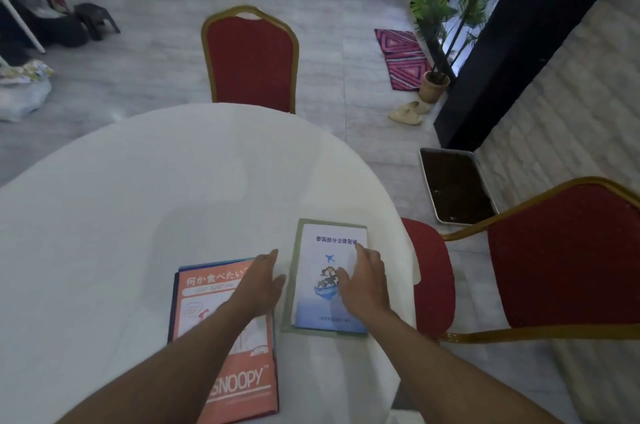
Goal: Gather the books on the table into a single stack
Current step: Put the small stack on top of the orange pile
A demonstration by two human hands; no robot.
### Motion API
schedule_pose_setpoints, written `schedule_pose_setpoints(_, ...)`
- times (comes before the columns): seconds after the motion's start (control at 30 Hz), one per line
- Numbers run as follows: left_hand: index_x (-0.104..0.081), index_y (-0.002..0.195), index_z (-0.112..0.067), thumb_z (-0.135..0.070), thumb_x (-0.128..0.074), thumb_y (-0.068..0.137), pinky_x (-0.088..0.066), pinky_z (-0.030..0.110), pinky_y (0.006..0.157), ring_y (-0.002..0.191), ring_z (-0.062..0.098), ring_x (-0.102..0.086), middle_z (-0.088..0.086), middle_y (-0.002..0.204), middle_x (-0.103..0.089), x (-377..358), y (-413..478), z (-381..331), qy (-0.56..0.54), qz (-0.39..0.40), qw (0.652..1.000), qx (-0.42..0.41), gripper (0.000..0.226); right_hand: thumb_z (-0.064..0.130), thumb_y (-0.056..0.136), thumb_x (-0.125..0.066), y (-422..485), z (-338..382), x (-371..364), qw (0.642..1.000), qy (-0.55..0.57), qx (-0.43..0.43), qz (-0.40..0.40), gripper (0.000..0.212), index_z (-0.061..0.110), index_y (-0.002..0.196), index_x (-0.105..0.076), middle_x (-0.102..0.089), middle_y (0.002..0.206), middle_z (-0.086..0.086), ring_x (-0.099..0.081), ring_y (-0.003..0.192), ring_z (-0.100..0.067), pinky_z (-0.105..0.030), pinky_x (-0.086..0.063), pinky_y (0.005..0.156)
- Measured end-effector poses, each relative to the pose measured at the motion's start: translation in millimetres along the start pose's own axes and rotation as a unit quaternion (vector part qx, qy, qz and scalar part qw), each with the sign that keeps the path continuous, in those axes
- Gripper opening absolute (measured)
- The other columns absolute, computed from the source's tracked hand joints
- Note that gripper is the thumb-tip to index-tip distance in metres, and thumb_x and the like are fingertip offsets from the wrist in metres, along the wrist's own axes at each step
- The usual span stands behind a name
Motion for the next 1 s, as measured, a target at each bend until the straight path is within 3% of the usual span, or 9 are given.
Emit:
schedule_pose_setpoints(0.2, -0.04, 0.146, -0.023, -0.017, -0.051, 0.099, -0.037, 0.029, 0.108, 0.134, 0.019, -0.046, 0.0, 0.149, -0.045, 30.7, -38.6, 28.2, -0.052, -0.099, 0.992, -0.057, 0.049, 0.031, 0.099, -0.054, -16.6, 52.2, -30.4, 0.991, -0.005, 0.091, 0.096, 0.062, 0.013, 0.154, -0.031, -0.036, 0.154, -0.006, -0.035, 0.142, -0.023, -0.034, -0.03, 0.115)
schedule_pose_setpoints(0.3, -0.04, 0.145, -0.026, -0.009, -0.05, 0.098, -0.036, 0.031, 0.114, 0.139, 0.014, -0.04, -0.005, 0.152, -0.042, 37.6, -53.4, 45.7, -0.081, -0.132, 0.985, -0.069, 0.052, 0.034, 0.099, -0.055, -24.8, 71.0, -46.7, 0.988, -0.022, 0.106, 0.113, 0.06, 0.013, 0.151, -0.035, -0.038, 0.152, -0.005, -0.036, 0.142, -0.023, -0.033, -0.032, 0.112)
schedule_pose_setpoints(0.47, -0.042, 0.14, -0.016, -0.014, -0.054, 0.093, -0.038, 0.041, 0.112, 0.133, 0.027, -0.04, 0.009, 0.142, -0.045, 41.1, -65.9, 90.7, -0.044, -0.168, 0.983, 0.056, 0.048, 0.035, 0.098, -0.056, -32.2, 84.7, -65.6, 0.982, -0.044, 0.111, 0.149, 0.058, 0.01, 0.149, -0.04, -0.044, 0.15, -0.01, -0.042, 0.139, -0.026, -0.032, -0.034, 0.111)
schedule_pose_setpoints(0.6, -0.036, 0.136, -0.001, -0.034, -0.057, 0.092, -0.041, 0.041, 0.103, 0.126, 0.033, -0.04, 0.02, 0.135, -0.038, 44.3, -75.7, 119.9, -0.009, -0.145, 0.961, 0.235, 0.059, 0.038, 0.094, -0.059, -39.5, 92.8, -79.8, 0.977, -0.061, 0.084, 0.184, 0.039, 0.013, 0.125, -0.057, -0.056, 0.126, -0.012, -0.054, 0.123, -0.028, -0.033, -0.044, 0.098)
schedule_pose_setpoints(0.67, -0.037, 0.134, 0.001, -0.04, -0.057, 0.092, -0.043, 0.039, 0.101, 0.123, 0.034, -0.045, 0.021, 0.134, -0.039, 42.4, -77.5, 127.4, -0.003, -0.119, 0.952, 0.281, 0.062, 0.046, 0.089, -0.063, -41.9, 93.9, -91.7, 0.976, -0.06, 0.051, 0.203, 0.042, 0.015, 0.118, -0.061, -0.057, 0.122, -0.011, -0.06, 0.115, -0.027, -0.033, -0.05, 0.094)
schedule_pose_setpoints(0.73, -0.038, 0.134, 0.0, -0.041, -0.057, 0.093, -0.046, 0.039, 0.1, 0.12, 0.034, -0.05, 0.021, 0.133, -0.04, 37.8, -77.0, 134.0, -0.032, -0.104, 0.945, 0.309, 0.062, 0.051, 0.087, -0.065, -43.8, 95.2, -101.4, 0.972, -0.071, 0.04, 0.222, 0.05, 0.014, 0.12, -0.064, -0.059, 0.126, -0.013, -0.06, 0.115, -0.027, -0.035, -0.052, 0.096)
schedule_pose_setpoints(0.83, -0.033, 0.14, -0.006, -0.047, -0.055, 0.092, -0.046, 0.043, 0.1, 0.121, 0.038, -0.052, 0.023, 0.135, -0.043, 29.0, -71.4, 141.1, -0.05, -0.09, 0.949, 0.297, 0.067, 0.052, 0.089, -0.065, -42.9, 97.0, -110.3, 0.963, -0.115, 0.025, 0.242, 0.059, 0.009, 0.127, -0.058, -0.054, 0.131, -0.016, -0.049, 0.128, -0.031, -0.035, -0.042, 0.107)
schedule_pose_setpoints(1.0, -0.033, 0.14, -0.018, -0.063, -0.056, 0.084, -0.046, 0.045, 0.097, 0.124, 0.038, -0.048, 0.019, 0.136, -0.044, 25.0, -65.2, 140.9, -0.022, -0.071, 0.955, 0.287, 0.075, 0.047, 0.073, -0.082, -39.1, 101.5, -119.0, 0.966, -0.135, -0.002, 0.221, 0.072, 0.011, 0.13, -0.055, -0.053, 0.131, -0.014, -0.047, 0.129, -0.03, -0.032, -0.044, 0.105)
Point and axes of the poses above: each hand's wrist, its own y-axis towards the middle knuckle, its own x-axis out of the back of the hand, z = x × y, the point moved 1 cm from there along y, towards the middle knuckle
